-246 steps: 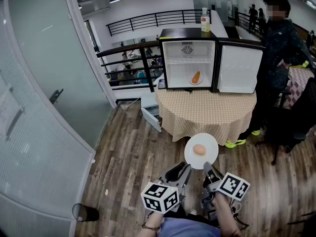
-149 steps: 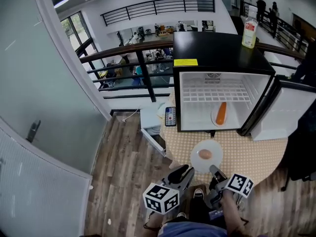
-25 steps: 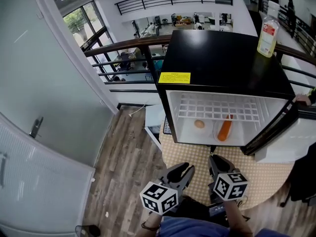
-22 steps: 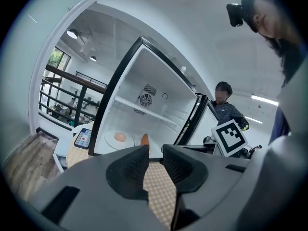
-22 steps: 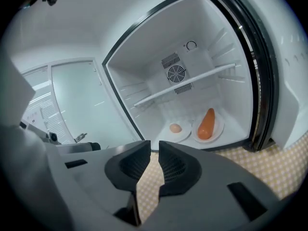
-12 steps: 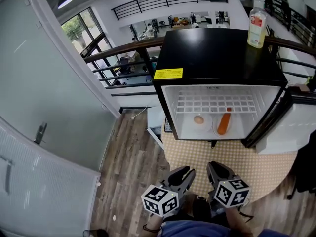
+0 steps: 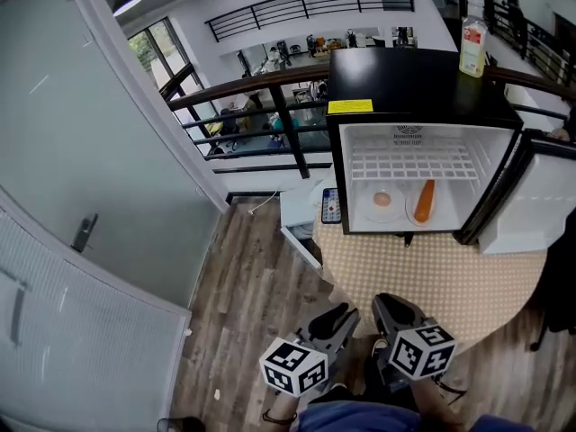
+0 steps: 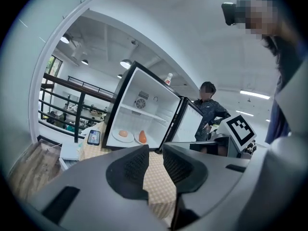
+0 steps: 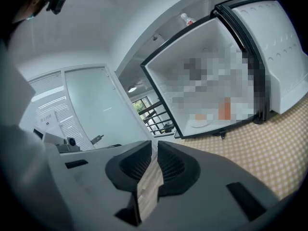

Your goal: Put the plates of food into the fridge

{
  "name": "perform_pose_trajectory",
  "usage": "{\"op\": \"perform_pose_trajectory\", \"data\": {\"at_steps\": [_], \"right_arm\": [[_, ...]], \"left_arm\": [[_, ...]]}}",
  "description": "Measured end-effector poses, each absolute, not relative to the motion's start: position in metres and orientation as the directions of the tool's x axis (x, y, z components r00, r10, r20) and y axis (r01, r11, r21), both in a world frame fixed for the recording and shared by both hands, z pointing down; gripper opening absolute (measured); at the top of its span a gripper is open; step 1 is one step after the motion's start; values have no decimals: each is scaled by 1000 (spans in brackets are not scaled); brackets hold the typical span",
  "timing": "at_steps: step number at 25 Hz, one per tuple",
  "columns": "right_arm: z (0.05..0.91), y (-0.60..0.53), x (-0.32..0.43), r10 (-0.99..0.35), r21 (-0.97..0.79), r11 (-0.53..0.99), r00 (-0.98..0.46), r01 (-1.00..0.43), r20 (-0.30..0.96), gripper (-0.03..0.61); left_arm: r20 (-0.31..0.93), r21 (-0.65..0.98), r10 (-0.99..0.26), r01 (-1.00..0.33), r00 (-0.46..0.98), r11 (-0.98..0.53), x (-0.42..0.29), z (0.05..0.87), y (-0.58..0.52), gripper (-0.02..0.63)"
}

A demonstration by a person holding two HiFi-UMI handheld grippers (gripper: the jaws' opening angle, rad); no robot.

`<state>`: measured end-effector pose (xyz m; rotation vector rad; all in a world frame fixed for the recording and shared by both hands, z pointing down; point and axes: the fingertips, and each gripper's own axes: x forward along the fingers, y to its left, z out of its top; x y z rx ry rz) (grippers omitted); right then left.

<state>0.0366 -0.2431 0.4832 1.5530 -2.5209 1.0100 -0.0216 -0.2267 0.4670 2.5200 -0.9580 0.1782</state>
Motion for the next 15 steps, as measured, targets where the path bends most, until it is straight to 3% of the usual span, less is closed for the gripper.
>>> {"op": "perform_pose_trajectory", "data": {"at_steps": [7, 15], "right_arm": [[484, -165, -19, -794, -555, 288, -519, -780, 318, 51], [477, -102, -19, -832, -520, 233, -445, -822, 331, 51]], "left_arm": [[262, 361, -604, -657, 752, -662, -81, 474, -156, 103], [228, 404, -600, -635, 767, -658, -107, 475, -109, 103]]}}
